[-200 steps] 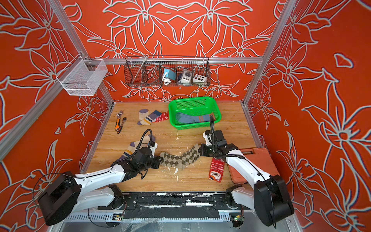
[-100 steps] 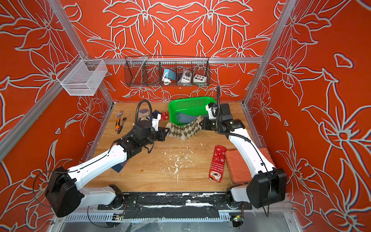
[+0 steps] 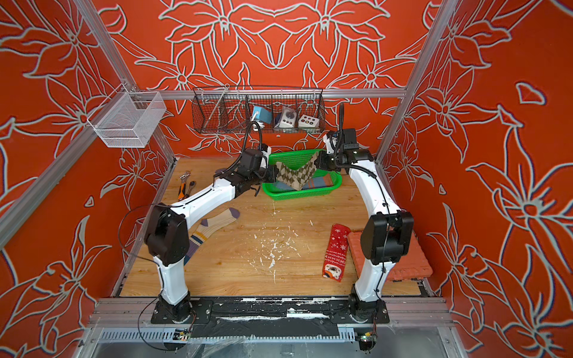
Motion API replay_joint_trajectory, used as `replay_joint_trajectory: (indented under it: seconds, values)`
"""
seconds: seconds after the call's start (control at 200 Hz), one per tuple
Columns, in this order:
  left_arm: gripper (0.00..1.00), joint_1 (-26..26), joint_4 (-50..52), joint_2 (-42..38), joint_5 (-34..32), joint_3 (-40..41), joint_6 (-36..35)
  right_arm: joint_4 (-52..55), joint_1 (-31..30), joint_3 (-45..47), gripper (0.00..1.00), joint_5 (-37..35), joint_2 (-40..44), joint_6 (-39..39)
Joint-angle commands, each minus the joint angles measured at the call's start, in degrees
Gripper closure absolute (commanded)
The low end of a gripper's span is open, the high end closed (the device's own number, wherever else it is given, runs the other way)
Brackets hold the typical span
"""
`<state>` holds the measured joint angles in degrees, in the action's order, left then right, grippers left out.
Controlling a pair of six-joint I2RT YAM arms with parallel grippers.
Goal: Place the socks together as a pair
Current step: Place a pair of socks in the bin.
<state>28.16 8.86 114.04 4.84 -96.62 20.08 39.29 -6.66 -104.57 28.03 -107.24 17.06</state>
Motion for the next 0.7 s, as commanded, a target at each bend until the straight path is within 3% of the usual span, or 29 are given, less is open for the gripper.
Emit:
replay_joint_trajectory:
  seconds: [0.0,0.445,0.485,0.6,0.696]
  values:
    - [1.00,-1.41,3.74,3.82,-1.54,-4.85,-2.31,2.45,2.21,-3.87,1.00,-0.38,-4.65,-2.37]
    - [1.00,-3.90,4.97,13.47,-0.63,-8.85,-3.59,2.37,4.52,-7.86,1.00,-5.42,-14.59,-4.26]
    - [0.91,-3.90,5.32,13.94,-0.39,-9.70,-3.75,2.54,4.45,-8.39,0.97,-6.22,-14.82,-4.45]
    - [0.55,-3.90,6.48,14.72,0.26,-12.27,-3.86,3.45,4.46,-10.05,0.82,-8.52,-15.31,-4.77]
    - [0.43,-3.90,7.48,13.53,0.08,-13.29,-4.08,4.34,4.46,-10.85,0.73,-9.93,-14.15,-4.97]
